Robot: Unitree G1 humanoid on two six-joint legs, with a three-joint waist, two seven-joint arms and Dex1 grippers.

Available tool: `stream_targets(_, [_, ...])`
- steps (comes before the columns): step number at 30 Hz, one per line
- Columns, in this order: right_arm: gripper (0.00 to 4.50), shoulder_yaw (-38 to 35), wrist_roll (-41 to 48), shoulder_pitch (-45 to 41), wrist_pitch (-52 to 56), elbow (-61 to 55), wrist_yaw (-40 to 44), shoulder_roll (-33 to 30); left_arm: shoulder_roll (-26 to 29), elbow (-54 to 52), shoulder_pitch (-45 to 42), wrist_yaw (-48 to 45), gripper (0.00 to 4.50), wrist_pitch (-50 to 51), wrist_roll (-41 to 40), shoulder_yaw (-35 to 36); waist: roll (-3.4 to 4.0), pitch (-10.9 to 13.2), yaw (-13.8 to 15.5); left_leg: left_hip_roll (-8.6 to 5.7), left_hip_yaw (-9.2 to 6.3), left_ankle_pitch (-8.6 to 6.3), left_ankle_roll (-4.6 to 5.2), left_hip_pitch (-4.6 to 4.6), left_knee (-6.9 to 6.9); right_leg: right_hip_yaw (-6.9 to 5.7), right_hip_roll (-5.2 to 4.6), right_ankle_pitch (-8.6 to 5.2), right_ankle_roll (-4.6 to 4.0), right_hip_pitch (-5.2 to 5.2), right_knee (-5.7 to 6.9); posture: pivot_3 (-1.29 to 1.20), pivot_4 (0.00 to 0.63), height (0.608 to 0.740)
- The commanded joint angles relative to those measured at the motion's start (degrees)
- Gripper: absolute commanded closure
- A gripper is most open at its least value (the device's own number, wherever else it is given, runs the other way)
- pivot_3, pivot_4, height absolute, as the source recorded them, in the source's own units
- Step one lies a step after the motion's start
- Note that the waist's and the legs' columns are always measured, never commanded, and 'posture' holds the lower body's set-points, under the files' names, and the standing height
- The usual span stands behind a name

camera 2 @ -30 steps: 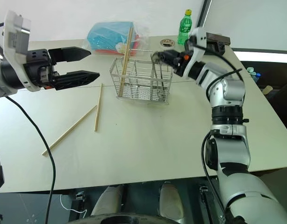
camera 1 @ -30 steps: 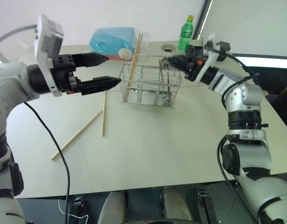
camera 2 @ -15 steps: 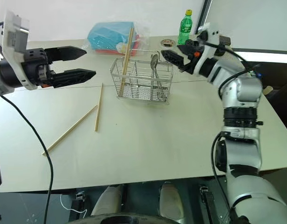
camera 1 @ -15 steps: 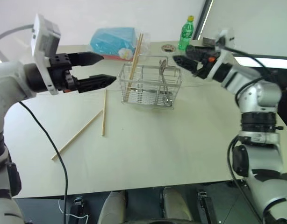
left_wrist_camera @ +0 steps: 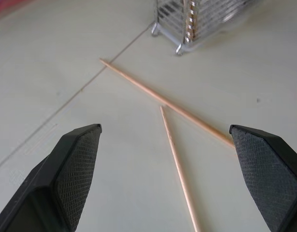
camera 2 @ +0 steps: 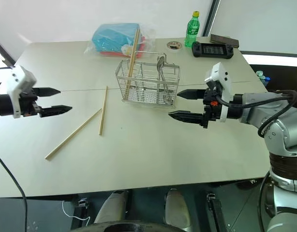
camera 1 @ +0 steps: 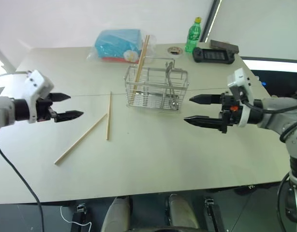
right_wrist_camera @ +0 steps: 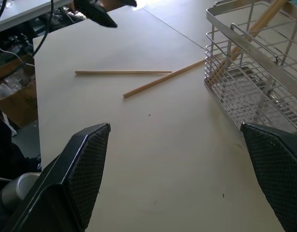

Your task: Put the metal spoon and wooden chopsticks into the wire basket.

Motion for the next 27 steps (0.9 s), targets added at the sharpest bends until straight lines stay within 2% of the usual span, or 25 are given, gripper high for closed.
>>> stream_targets(1, [0.03, -1.71, 1.77, 2.96, 0.53, -4.53, -3.20, 0.88, -3.48, 7.72, -5.35, 1.12, 0.00, -2.72, 6.98, -4.98, -0.03, -0.02, 0.69, 0.00, 0.00, 0.01, 0.00, -0.02, 0.01, 0.00, 0.00, 0.01, 0.03, 0.00, 0.00, 0.00, 0.150, 0.731])
stream_targets(7, [0.03, -4.24, 6.27, 6.88, 2.93, -9.64, -7.18, 1.52, -10.89, 23.10, -15.26, 0.93, 0.00, -7.71, 15.64, -11.06, -0.13, -0.01, 0.51, -0.02, 0.00, 0.01, 0.01, -0.11, 0.00, -0.03, 0.01, 0.09, 0.30, -0.05, 0.09, 0.00, 0.150, 0.731])
stream_targets(13, [0.03, -5.56, 8.87, 12.70, 3.93, -13.94, -8.16, -0.44, -17.00, 29.54, -21.54, -0.80, 0.00, -10.44, 19.43, -13.03, -0.16, -0.01, 0.46, -0.02, -0.01, 0.01, 0.01, -0.09, 0.03, -0.03, 0.01, 0.09, 0.31, -0.04, 0.13, 0.00, 0.150, 0.731])
stream_targets(27, [0.03, -7.71, 13.26, 16.36, 3.05, -16.40, -13.30, -0.62, -22.97, 38.68, -22.41, -0.19, 0.00, -14.35, 28.20, -16.63, -0.22, -0.08, 0.70, -0.01, -0.04, 0.02, 0.01, -0.02, 0.09, -0.05, 0.01, 0.08, 0.32, 0.09, 0.17, 0.00, 0.150, 0.731])
